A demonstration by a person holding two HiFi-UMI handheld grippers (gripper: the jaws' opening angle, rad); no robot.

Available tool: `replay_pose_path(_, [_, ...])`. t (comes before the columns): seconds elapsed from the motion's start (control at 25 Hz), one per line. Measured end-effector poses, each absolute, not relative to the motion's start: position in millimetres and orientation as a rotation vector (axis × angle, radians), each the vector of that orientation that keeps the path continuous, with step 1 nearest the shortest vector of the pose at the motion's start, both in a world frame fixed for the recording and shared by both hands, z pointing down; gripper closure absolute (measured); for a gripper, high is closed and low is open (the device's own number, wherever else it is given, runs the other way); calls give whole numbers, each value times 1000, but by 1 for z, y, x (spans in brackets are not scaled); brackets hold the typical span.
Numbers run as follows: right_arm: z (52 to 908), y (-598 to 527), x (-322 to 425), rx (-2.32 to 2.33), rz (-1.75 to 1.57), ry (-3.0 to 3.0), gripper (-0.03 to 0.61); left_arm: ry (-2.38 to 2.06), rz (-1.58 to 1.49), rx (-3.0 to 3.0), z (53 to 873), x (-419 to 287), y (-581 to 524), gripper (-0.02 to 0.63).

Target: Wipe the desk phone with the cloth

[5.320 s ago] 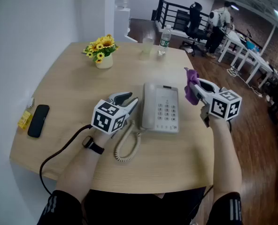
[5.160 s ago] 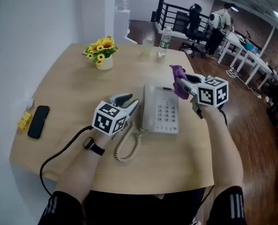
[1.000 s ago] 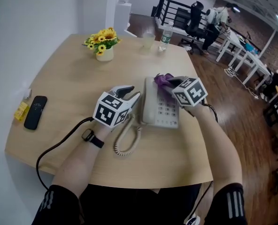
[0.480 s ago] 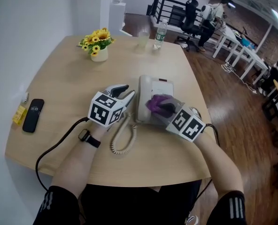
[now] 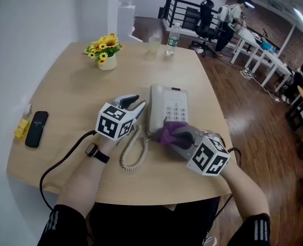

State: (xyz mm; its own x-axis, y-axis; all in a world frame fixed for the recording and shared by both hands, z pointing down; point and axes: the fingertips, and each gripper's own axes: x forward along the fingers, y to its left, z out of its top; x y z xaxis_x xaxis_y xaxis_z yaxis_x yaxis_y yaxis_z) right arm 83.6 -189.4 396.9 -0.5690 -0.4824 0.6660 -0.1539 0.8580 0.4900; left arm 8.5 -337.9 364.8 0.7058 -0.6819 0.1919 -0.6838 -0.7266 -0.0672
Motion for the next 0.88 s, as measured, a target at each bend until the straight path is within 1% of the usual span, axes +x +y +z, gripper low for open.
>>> replay_pose_path(0.12, [387,-183,63,412,-639,-2162,506,-1163,327,2898,365,8,-338,502])
replay_pose_path(0.24, [403,-194,59,380,-723,-2062,506,-1165,322,2896,365,7,-339,502])
replay_pose_path(0.36, [418,-202,70,383,-645,-2053,506,-1161,319,2892,365,8,-338,502])
replay_pose_path(0.88, [418,-204,163,553,-448,-2027,509,-1165,326,2895,365,8,-338,502])
